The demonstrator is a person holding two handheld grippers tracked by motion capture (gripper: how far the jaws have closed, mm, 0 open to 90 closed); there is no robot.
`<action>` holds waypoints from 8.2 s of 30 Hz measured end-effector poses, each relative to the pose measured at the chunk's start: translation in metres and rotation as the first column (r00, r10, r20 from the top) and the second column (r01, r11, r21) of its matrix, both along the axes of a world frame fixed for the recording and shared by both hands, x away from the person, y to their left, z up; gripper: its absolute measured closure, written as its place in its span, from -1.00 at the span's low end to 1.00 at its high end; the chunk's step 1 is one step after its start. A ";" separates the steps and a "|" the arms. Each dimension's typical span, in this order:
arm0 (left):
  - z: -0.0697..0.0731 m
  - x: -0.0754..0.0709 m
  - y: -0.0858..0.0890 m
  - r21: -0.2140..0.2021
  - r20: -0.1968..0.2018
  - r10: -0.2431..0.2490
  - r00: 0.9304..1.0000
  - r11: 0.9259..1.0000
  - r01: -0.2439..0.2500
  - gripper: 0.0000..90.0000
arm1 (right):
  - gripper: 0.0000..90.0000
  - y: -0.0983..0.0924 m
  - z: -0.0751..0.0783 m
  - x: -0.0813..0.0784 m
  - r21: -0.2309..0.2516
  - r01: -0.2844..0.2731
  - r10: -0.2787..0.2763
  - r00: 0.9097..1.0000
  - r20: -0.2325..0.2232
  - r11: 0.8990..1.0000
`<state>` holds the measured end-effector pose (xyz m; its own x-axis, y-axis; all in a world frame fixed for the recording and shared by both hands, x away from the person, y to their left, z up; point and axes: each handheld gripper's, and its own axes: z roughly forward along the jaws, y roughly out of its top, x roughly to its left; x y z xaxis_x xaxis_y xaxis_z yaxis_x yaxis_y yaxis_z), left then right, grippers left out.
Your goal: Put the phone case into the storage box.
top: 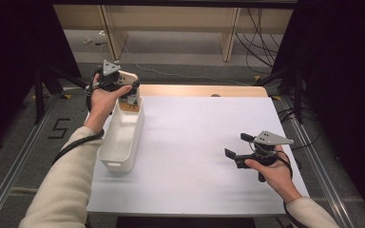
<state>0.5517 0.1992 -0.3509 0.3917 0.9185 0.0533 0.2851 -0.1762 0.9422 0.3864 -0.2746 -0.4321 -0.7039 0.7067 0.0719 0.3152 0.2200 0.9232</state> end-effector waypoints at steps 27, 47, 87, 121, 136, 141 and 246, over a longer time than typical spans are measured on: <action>-0.003 0.007 -0.002 0.004 -0.014 0.009 1.000 1.000 -0.009 -0.76 | -0.81 0.000 0.000 0.000 0.000 0.000 0.000 1.000 -0.002 1.000; -0.006 0.012 -0.003 0.017 -0.026 0.015 1.000 1.000 -0.014 -0.76 | -0.81 0.000 0.000 0.000 0.003 -0.001 0.001 1.000 -0.002 1.000; -0.019 0.016 -0.001 0.027 -0.063 0.023 0.998 0.999 -0.022 -0.76 | -0.81 0.000 -0.001 0.001 -0.002 -0.002 0.002 1.000 -0.006 1.000; -0.028 0.018 0.001 0.032 -0.089 0.028 0.996 0.999 -0.025 -0.77 | -0.80 0.000 -0.001 0.001 -0.001 -0.003 0.003 1.000 -0.007 1.000; -0.033 0.021 -0.001 0.038 -0.104 0.030 0.994 0.999 -0.027 -0.77 | -0.80 0.000 -0.001 0.001 0.001 -0.003 0.003 1.000 -0.006 1.000; -0.035 0.021 -0.001 0.047 -0.111 0.029 0.993 0.999 -0.024 -0.77 | -0.80 0.000 -0.001 0.000 0.001 -0.002 0.002 1.000 -0.006 1.000; -0.050 0.043 -0.008 0.078 -0.173 0.104 0.979 0.993 -0.092 -0.89 | -0.78 0.001 -0.001 0.000 -0.002 -0.006 0.006 1.000 -0.011 1.000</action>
